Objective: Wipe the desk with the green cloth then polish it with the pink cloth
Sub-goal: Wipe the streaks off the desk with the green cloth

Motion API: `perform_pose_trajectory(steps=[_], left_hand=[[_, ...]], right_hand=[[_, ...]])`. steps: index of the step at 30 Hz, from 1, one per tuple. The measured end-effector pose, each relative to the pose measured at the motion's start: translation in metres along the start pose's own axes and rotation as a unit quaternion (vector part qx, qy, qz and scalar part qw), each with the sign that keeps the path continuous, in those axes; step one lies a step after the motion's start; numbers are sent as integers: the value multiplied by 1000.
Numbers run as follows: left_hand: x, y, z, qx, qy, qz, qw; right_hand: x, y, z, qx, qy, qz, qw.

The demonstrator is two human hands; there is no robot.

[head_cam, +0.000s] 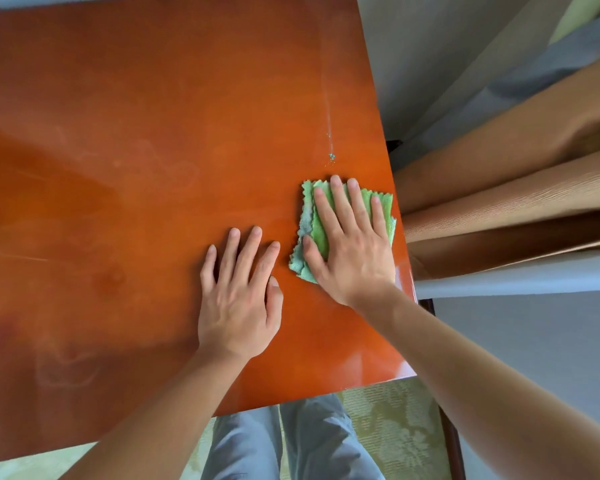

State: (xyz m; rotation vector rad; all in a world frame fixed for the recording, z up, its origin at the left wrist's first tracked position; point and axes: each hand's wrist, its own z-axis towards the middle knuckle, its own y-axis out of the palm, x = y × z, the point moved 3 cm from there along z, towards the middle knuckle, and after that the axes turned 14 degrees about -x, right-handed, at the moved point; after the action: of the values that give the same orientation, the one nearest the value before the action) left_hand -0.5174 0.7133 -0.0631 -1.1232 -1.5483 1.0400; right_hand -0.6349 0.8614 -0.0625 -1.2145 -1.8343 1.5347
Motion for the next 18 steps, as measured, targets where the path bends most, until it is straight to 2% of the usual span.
perform_pose_trajectory(steps=[10,14,18], left_hand=[[0,0,0,-1,7,-9,1000],[0,-3,0,-10,2,-10,1000],[0,-8,1,-21,4,-20,1000]], right_hand=[[-3,-30,109,-24,31,-17,999],[-5,-33,104,-21,25,-9,999],[-8,-20,61,-23,15,-2,1000]])
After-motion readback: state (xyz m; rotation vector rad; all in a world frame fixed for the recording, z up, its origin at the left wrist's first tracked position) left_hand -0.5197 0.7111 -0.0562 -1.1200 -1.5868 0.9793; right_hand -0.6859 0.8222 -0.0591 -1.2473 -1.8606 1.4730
